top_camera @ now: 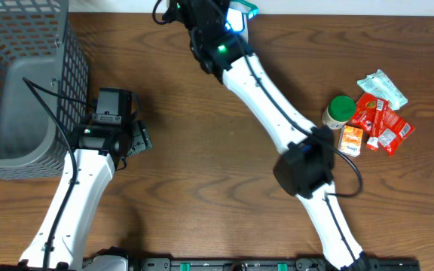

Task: Scan the item barcode
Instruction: 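Hold the glove pack barcode against the white scanner window, then carry the glove pack right and lay it beside the jar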

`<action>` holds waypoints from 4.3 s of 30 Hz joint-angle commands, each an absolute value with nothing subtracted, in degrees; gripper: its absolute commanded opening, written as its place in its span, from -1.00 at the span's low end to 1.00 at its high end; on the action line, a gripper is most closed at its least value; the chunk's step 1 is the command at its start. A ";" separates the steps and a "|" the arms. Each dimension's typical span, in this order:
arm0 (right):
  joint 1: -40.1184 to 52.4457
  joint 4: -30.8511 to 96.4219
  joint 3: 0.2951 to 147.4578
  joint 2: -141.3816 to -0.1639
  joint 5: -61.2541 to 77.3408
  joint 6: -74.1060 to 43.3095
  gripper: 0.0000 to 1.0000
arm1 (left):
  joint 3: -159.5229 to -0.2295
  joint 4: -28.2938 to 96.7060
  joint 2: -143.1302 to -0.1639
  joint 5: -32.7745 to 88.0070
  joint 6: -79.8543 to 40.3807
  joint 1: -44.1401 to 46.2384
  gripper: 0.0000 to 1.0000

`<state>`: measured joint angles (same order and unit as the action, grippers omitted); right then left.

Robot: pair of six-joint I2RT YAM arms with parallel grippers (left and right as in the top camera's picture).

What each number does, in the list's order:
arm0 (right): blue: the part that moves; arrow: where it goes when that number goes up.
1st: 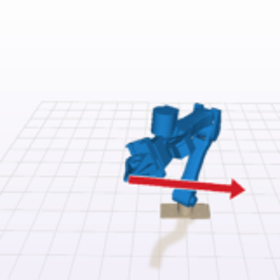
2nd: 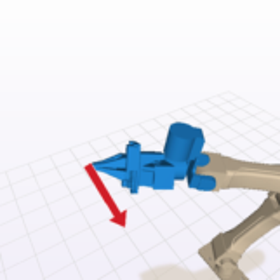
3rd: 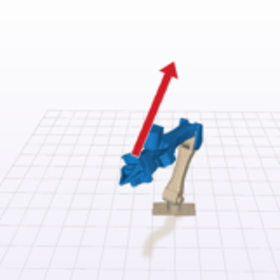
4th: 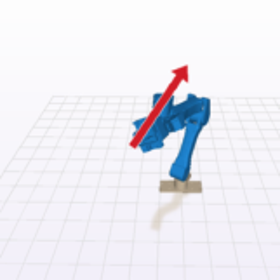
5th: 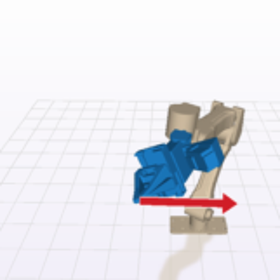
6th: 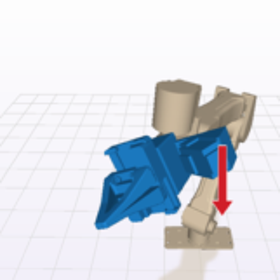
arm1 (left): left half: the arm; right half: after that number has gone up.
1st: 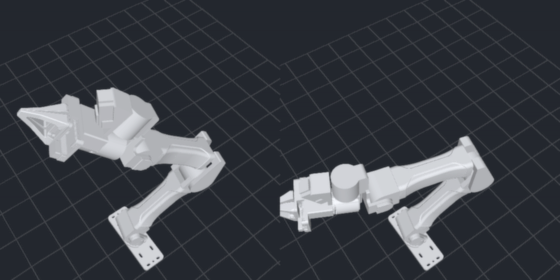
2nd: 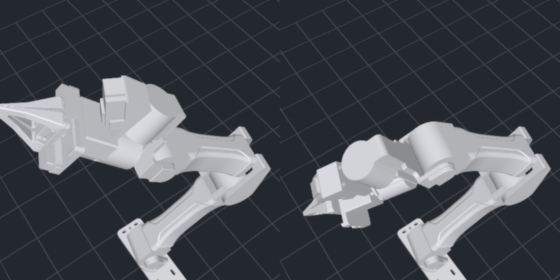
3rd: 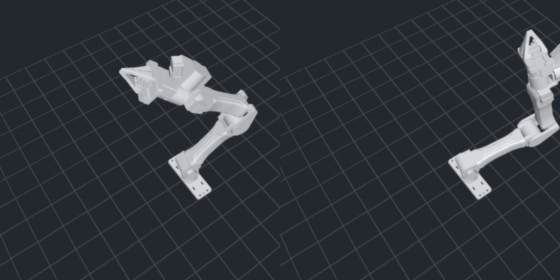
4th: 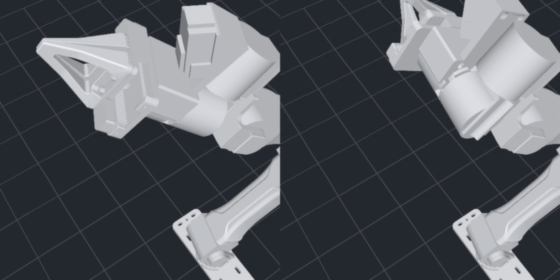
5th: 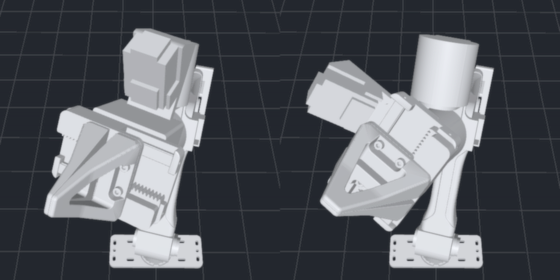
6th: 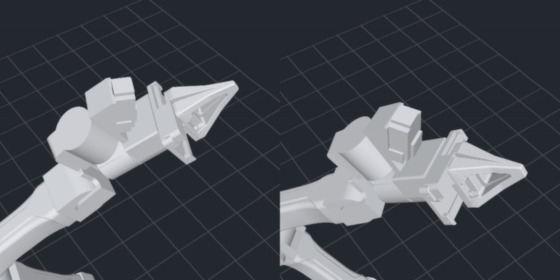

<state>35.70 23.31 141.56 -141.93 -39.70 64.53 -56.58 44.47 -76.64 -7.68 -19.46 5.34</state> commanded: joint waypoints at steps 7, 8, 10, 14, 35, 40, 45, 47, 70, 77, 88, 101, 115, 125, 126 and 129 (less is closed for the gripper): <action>33.82 0.40 142.37 -152.86 -40.97 71.61 -0.98 | -56.36 44.53 -76.51 -8.21 -19.31 5.04 0.67; 33.82 0.25 142.37 -153.53 -40.27 71.57 -0.98 | -56.36 44.53 -76.51 -8.21 -19.31 5.04 0.68; 33.85 0.21 142.37 -155.13 -38.96 70.39 -0.98 | -56.36 44.56 -76.51 -8.21 -19.31 5.04 0.68; 33.85 0.23 142.34 -157.60 -37.80 67.24 -0.98 | -56.36 44.53 -76.51 -8.21 -19.31 5.04 0.68; 33.89 16.38 141.97 -157.60 -30.33 50.78 -0.98 | -56.36 44.56 -76.51 -8.21 -19.31 5.04 0.68; 33.80 16.08 142.02 -156.22 -30.55 50.06 -0.98 | -56.36 44.53 -76.51 -8.21 -19.33 5.04 0.68; 33.80 16.84 142.02 -149.82 -30.57 39.03 -0.98 | -56.36 44.56 -76.51 -8.21 -19.31 5.04 0.68; 33.82 20.25 142.02 -145.93 -30.52 31.75 -0.98 | -56.36 44.56 -76.51 -8.21 -19.31 5.04 0.68; 15.84 89.36 139.85 -115.46 14.48 -4.64 -0.98 | -56.36 44.53 -76.51 -8.21 -19.31 5.04 0.68; 10.15 86.35 125.43 -115.46 16.60 -3.14 -0.97 | -56.36 44.53 -76.51 -8.21 -19.31 5.04 0.68; 8.80 62.17 99.70 -115.46 1.87 0.49 -0.98 | -56.36 44.53 -76.51 -8.21 -19.31 5.04 0.68; 8.58 55.44 95.18 -114.02 -7.16 0.51 0.37 | -56.36 44.53 -76.51 -8.21 -19.31 5.04 0.68; 8.67 60.23 100.38 -111.04 -1.87 0.45 0.99 | -56.36 44.53 -76.51 -8.21 -19.31 5.04 0.68; 8.67 60.23 100.38 -111.04 -1.87 0.47 0.99 | -56.36 44.56 -76.51 -8.21 -19.31 5.04 0.68; 8.67 60.23 100.38 -111.04 -1.87 0.45 0.98 | -56.36 44.56 -76.51 -8.21 -19.31 5.04 0.68; 8.67 60.23 100.38 -111.04 -1.87 0.47 0.99 | -56.36 44.56 -76.51 -8.21 -19.31 5.04 0.68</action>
<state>9.06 60.18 99.61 -111.72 -2.17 0.58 -56.58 44.56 -76.64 -7.68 -19.46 5.34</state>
